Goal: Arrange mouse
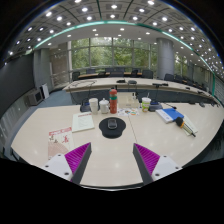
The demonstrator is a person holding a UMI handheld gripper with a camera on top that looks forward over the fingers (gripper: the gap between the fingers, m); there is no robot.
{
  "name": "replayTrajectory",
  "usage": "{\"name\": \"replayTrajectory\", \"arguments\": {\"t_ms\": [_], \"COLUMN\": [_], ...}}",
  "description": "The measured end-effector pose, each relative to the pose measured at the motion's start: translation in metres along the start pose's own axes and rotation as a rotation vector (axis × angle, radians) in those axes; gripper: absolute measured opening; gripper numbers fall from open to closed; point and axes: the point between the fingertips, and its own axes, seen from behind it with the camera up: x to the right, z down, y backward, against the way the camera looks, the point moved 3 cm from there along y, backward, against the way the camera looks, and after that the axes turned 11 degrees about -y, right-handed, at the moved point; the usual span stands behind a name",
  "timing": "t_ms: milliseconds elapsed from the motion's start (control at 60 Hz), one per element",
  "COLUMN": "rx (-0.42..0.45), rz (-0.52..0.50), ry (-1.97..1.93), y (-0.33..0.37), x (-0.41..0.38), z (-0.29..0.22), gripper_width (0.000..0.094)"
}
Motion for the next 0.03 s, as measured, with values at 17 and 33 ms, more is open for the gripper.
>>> {"name": "replayTrajectory", "arguments": {"t_ms": [17, 33], "rx": [0.003, 0.002], "rz": [0.001, 0.002], "ry": [0.001, 0.0], "y": [0.0007, 0.0014], "x": [0.0009, 0.0019], "z": [0.0006, 0.0008], "gripper_width": [0.0854, 0.0857]}}
